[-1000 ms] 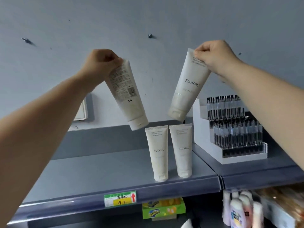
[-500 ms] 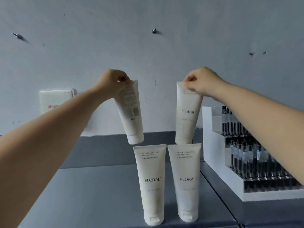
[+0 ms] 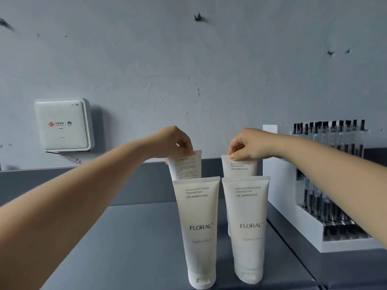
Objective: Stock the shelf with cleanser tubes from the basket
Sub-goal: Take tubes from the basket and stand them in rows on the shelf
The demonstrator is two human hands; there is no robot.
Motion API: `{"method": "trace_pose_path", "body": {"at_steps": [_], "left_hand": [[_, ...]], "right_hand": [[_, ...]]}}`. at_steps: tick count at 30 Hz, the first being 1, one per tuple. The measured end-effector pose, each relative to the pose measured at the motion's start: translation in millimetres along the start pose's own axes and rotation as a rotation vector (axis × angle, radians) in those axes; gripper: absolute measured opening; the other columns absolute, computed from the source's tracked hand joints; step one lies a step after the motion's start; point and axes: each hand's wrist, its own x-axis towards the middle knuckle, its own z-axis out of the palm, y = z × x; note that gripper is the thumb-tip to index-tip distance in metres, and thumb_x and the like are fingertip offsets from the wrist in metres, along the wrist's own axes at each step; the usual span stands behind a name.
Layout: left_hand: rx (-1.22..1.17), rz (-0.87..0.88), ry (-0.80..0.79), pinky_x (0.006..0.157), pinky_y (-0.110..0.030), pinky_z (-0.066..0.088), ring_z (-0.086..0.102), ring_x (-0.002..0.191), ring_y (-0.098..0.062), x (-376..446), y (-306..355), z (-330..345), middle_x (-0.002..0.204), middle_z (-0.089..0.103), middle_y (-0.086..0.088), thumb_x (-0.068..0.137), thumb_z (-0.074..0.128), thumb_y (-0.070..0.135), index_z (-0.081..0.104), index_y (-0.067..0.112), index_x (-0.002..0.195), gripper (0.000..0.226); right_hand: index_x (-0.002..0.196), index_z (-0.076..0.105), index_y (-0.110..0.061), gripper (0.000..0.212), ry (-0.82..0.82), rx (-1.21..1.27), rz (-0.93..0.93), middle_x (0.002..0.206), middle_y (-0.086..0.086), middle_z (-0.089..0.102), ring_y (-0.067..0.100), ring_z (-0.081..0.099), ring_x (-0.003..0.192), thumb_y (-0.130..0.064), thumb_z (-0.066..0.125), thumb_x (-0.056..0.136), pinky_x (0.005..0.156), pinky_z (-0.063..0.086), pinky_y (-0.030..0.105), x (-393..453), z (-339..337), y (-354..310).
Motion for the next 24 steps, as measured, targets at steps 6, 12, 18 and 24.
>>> {"method": "trace_pose_path", "body": {"at_steps": [6,12,18,24], "left_hand": [[-0.019,0.041,-0.132,0.056,-0.013,0.043,0.051,0.063,-0.001,-4,-4,14,0.068,0.059,0.017,0.086,0.065,0.019,0.070,0.017,0.083,0.006],[-0.010,0.074,-0.141,0.051,0.001,0.034,0.052,0.056,0.013,-2,-3,17,0.066,0.057,0.022,0.085,0.067,0.021,0.072,0.016,0.087,0.008],[0.048,0.079,-0.199,0.050,-0.006,0.036,0.047,0.057,0.002,1,2,18,0.067,0.055,0.020,0.086,0.065,0.023,0.067,0.021,0.086,0.003],[0.038,0.093,-0.289,0.073,-0.021,0.046,0.056,0.073,-0.006,2,2,13,0.085,0.065,0.010,0.083,0.066,0.012,0.067,0.027,0.090,0.016]], "right_hand": [[0.085,0.063,-0.022,0.006,-0.063,0.038,-0.005,0.073,-0.017,0.058,-0.003,0.051,0.067,-0.017,0.061,0.088,0.052,0.036,0.000,-3,14,1],[0.082,0.062,-0.022,0.010,-0.108,-0.031,-0.016,0.072,-0.017,0.058,-0.003,0.051,0.065,-0.016,0.059,0.089,0.061,0.038,0.011,-4,9,-1],[0.091,0.068,-0.019,0.008,-0.097,-0.010,-0.016,0.074,-0.018,0.059,-0.004,0.053,0.069,-0.018,0.061,0.088,0.066,0.040,0.011,-4,11,0],[0.083,0.065,-0.025,0.007,-0.152,0.036,-0.023,0.077,-0.018,0.063,0.002,0.058,0.073,-0.019,0.062,0.087,0.078,0.046,0.021,-6,10,-2]]}}
